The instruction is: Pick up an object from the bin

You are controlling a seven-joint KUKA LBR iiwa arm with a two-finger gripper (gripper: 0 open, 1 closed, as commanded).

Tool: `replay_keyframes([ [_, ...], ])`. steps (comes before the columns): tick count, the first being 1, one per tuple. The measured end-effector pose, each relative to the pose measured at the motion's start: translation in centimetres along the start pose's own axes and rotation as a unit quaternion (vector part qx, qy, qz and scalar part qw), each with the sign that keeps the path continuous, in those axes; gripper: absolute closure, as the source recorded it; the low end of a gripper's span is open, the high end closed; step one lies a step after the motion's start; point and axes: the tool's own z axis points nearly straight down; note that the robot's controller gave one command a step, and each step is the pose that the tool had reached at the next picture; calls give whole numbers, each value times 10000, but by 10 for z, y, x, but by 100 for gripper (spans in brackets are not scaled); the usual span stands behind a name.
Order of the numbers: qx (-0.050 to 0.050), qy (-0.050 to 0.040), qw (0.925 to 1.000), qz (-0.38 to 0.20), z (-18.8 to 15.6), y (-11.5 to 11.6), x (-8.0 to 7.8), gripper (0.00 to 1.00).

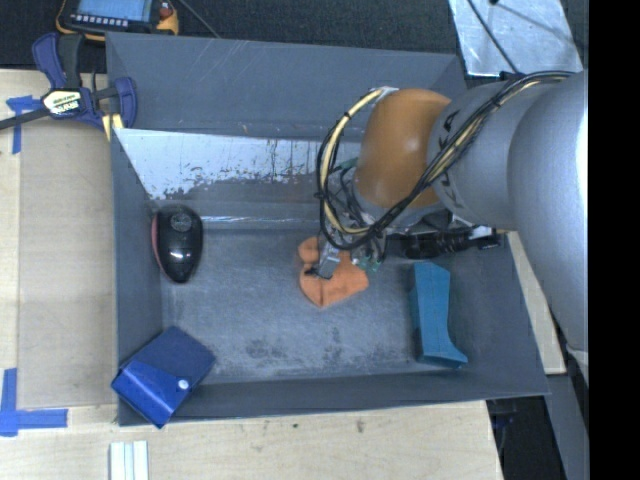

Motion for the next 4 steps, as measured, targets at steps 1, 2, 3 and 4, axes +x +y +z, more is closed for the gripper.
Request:
replay_keyframes([
  [1, 4, 18, 9999, -111, -37, 18, -14, 100],
  [2, -1, -1, 9998, -177, -51, 5, 2, 100],
  [3, 3, 12, 9998, -220, -79, 9, 11, 100],
  [4, 4, 20, 9995, -305, -143, 16, -1, 100],
])
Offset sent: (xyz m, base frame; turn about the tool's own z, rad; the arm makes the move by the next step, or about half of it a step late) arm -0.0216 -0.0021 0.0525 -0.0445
